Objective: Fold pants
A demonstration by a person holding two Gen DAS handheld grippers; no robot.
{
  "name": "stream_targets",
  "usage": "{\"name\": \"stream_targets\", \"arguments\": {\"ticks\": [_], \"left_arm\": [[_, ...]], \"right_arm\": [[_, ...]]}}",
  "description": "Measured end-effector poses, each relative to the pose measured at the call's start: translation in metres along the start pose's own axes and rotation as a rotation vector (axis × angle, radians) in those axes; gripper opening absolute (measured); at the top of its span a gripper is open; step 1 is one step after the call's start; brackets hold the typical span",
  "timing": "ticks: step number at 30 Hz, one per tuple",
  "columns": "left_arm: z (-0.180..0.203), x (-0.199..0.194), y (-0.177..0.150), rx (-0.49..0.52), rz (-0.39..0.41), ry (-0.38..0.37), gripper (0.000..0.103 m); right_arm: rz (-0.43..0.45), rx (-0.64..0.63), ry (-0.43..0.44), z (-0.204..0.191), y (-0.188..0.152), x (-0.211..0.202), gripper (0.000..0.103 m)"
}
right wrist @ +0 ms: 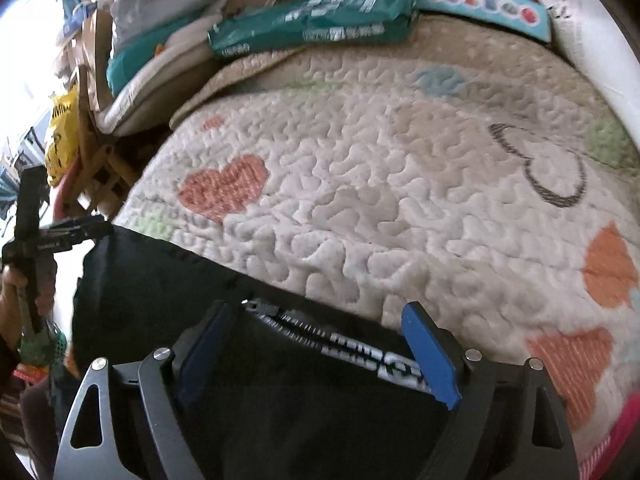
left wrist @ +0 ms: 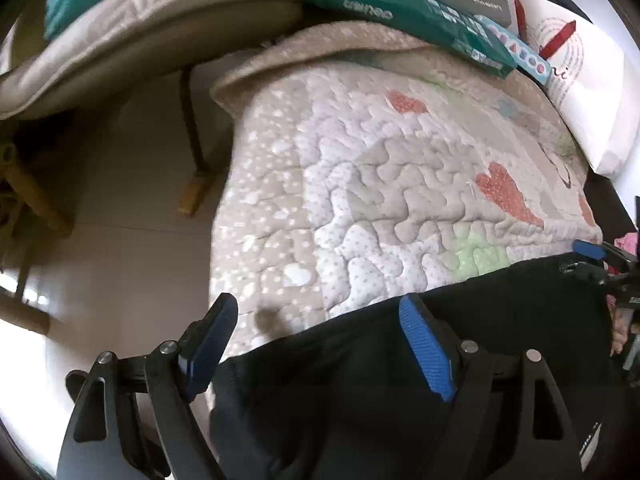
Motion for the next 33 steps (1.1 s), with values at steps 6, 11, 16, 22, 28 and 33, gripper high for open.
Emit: {"name": "stream_targets", "arguments": {"ticks": [6,11,16,22,28,33], "left_arm": [[0.011,0.0,-0.001,0.016,-0.021,-0.093,0.05],[0.031,-0.016,-0.005,0.115,-0.008,-0.054,0.006],[0.042,-0.043,-0.008,0.162,0.028,-0.016,0.006],[0.059,-0.1,-0.018,0.184,0.116,0.001,0.006],[0.075,-0.161,-0.057,0.177,0.2,0.012,0.006],[0.083,-0.205,-0.112,0.12,0.253,-0.016,0.006]], "right_arm": [[-0.039,-0.139,-0.037,-0.007,-0.01,0.022,0.087],[-0.052,-0.139,0.004,-0.011,-0.013,0.011,0.023],[-0.028,-0.102,0.021,-0.015,-0.017,-0.008,0.015],[0.015,-0.088,0.005,-0.027,-0.022,-0.042,0.013],[0.051,-0.083,0.001,-0.048,-0.051,-0.094,0.013],[0.076,-0.073,0.0,-0.073,-0.1,-0.137,0.011]]}}
Point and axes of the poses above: each gripper's, at about its wrist camera, not at the fingertips, and x roughly the way its jaws point, z to its right, y to its top, the point moved 10 cm from there along x, roughly the way its jaws point, and after that the axes turned 2 degrees about x, right-handed, at the moved point
